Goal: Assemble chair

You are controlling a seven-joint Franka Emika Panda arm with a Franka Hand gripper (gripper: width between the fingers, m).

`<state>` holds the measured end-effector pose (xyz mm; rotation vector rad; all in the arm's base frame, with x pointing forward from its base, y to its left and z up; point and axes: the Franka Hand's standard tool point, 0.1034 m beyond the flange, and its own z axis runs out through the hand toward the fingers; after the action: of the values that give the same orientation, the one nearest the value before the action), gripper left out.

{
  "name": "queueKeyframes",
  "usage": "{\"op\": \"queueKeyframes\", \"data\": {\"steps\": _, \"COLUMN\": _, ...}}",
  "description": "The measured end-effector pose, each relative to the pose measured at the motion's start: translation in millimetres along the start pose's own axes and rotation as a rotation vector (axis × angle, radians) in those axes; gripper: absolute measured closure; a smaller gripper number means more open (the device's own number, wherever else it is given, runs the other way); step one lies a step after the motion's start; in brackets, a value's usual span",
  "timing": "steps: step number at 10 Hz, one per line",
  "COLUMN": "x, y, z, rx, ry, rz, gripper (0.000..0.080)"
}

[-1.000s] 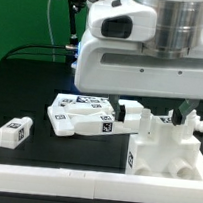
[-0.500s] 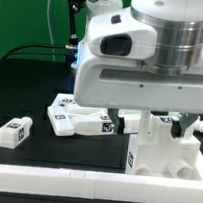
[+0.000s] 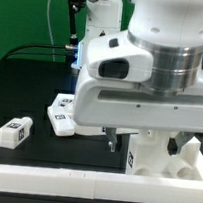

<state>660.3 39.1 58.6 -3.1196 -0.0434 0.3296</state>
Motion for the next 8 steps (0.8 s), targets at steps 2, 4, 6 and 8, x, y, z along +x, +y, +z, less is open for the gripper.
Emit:
{"op": "queueKeyframes", "data": {"steps": 2, "x": -2.3, "y": 3.6, "z": 11.6, "rx": 0.000, "ry": -0.017, "rz": 0.005, "gripper": 0.0151}}
{"op": "queueKeyframes", "data": {"steps": 4, "x": -4.1, "y": 9.6, "z": 20.2, "rx": -0.001, "ry": -0.027, "rz": 0.009, "gripper": 0.0151}}
{"op": "queueKeyframes", "data": {"steps": 6, "x": -5.8, "y": 9.8, "z": 22.4, "rx": -0.001, "ry": -0.033, "rz": 0.011, "gripper": 0.0151}}
{"op": "queueKeyframes", "data": {"steps": 8, "x": -5.8, "y": 9.8, "z": 22.4, "rx": -0.001, "ry": -0.033, "rz": 0.011, "gripper": 0.0250}}
